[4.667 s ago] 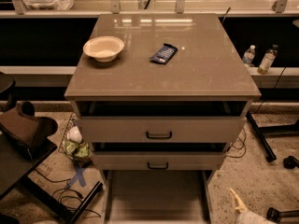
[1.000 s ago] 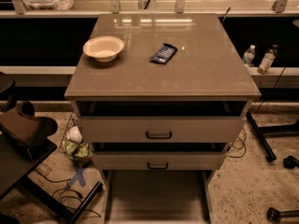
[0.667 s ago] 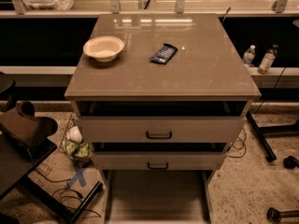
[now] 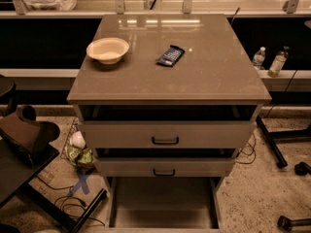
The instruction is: Close bottom drawer
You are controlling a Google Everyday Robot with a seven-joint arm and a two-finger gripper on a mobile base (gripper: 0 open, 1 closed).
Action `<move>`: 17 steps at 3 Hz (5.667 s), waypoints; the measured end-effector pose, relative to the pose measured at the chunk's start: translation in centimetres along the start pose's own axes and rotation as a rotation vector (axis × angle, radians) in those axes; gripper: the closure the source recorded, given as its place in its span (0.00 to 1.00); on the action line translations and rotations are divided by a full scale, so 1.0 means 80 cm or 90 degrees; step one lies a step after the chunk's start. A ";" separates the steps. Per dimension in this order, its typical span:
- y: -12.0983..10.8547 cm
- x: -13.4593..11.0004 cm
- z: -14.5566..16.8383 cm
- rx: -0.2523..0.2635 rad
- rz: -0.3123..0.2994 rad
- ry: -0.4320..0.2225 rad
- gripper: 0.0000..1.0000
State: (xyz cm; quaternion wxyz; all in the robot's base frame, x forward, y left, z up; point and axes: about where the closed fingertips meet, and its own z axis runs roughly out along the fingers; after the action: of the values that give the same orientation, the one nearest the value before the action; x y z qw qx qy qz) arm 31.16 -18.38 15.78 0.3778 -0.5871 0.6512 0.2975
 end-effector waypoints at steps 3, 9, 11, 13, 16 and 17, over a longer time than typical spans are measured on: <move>-0.049 -0.044 0.043 -0.027 -0.094 0.029 1.00; -0.229 -0.060 0.094 -0.009 -0.184 0.088 1.00; -0.284 -0.065 0.091 0.034 -0.197 0.115 1.00; -0.303 -0.074 0.101 0.051 -0.200 0.105 1.00; -0.278 -0.109 -0.004 -0.051 -0.167 0.099 1.00; -0.266 -0.136 -0.113 -0.015 -0.140 0.145 1.00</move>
Offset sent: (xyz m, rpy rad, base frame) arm 0.0535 0.0481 0.0172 -0.0825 -0.1200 0.1380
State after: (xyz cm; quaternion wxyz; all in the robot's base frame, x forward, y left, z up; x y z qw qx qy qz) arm 51.20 -22.83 30.99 0.3248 -0.6890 0.6182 0.1937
